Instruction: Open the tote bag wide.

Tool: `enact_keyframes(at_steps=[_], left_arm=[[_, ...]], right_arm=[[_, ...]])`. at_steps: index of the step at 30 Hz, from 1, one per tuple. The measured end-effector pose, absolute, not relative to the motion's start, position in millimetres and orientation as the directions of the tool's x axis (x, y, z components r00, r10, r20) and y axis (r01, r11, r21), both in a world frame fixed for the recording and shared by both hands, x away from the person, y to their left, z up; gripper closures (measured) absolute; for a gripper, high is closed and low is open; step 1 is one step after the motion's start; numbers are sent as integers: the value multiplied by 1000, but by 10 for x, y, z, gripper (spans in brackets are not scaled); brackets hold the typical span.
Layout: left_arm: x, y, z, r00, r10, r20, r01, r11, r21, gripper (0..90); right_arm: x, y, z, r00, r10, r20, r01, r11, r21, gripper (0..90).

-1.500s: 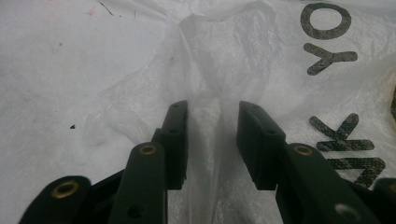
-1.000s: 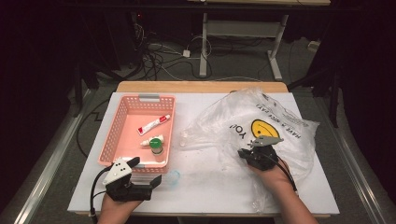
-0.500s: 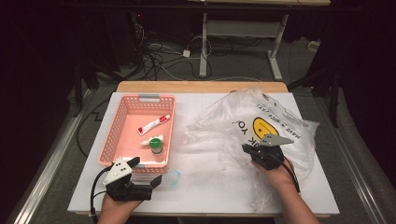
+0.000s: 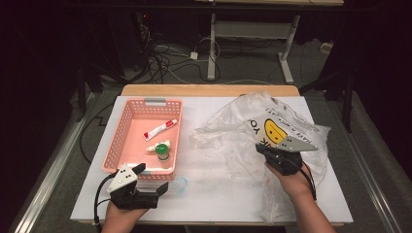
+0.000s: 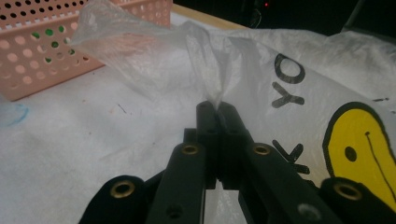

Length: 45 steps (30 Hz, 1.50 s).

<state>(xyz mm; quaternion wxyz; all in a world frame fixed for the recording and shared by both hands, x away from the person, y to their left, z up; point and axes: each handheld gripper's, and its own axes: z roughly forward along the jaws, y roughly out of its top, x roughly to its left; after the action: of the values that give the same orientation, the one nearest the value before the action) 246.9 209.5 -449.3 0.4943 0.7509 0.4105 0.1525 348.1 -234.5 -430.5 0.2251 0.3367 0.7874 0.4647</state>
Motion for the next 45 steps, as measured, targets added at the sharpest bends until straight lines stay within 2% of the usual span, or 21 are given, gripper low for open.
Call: enact_keyframes(at_steps=[31, 41, 45], left_arm=[[2482, 2103, -4495, 613, 767, -187, 472, -166, 866, 0], [2489, 2115, -4479, 611, 770, -187, 471, -163, 867, 0], [2491, 2122, -4461, 594, 789, -160, 455, -164, 875, 0]], right_arm=[[3339, -2460, -3844, -648, 761, -38, 184, 205, 961, 900], [3337, -2410, -3879, -662, 748, -46, 186, 223, 957, 900], [3340, -2400, -3887, -668, 743, -41, 187, 221, 957, 900]])
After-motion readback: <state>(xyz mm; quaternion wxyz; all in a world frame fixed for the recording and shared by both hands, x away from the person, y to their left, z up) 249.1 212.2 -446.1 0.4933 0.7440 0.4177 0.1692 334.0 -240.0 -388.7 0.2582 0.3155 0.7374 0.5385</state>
